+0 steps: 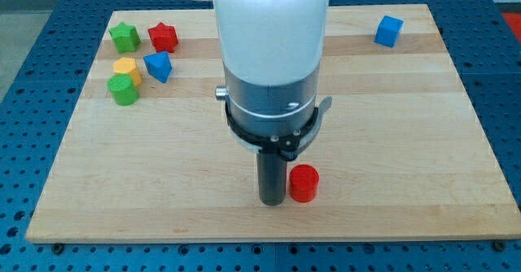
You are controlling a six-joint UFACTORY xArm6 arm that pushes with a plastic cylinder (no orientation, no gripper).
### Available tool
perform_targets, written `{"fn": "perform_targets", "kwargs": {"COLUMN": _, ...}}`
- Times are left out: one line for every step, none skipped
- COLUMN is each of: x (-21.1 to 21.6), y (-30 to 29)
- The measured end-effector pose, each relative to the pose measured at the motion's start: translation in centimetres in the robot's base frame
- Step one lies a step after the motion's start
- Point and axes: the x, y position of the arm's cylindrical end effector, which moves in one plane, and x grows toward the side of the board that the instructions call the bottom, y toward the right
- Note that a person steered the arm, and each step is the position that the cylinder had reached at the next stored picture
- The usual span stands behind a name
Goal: Slightly move the red circle to the right
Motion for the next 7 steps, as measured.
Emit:
{"fn": "perform_targets", "kwargs": {"x": -0.2, "y": -0.1}}
{"fn": "perform_targets", "kwargs": {"x": -1.0, "y": -0.9}}
{"fn": "perform_targets", "kwargs": {"x": -1.0, "y": 0.7}}
{"fn": "perform_targets", "kwargs": {"x": -1.0, "y": 3.3}}
{"fn": "perform_targets", "kwargs": {"x": -1.0, "y": 5.8}}
{"fn": "perform_targets", "kwargs": {"x": -1.0, "y": 8.1}}
{"fn": "perform_targets", "kwargs": {"x": -1.0, "y": 10.6}}
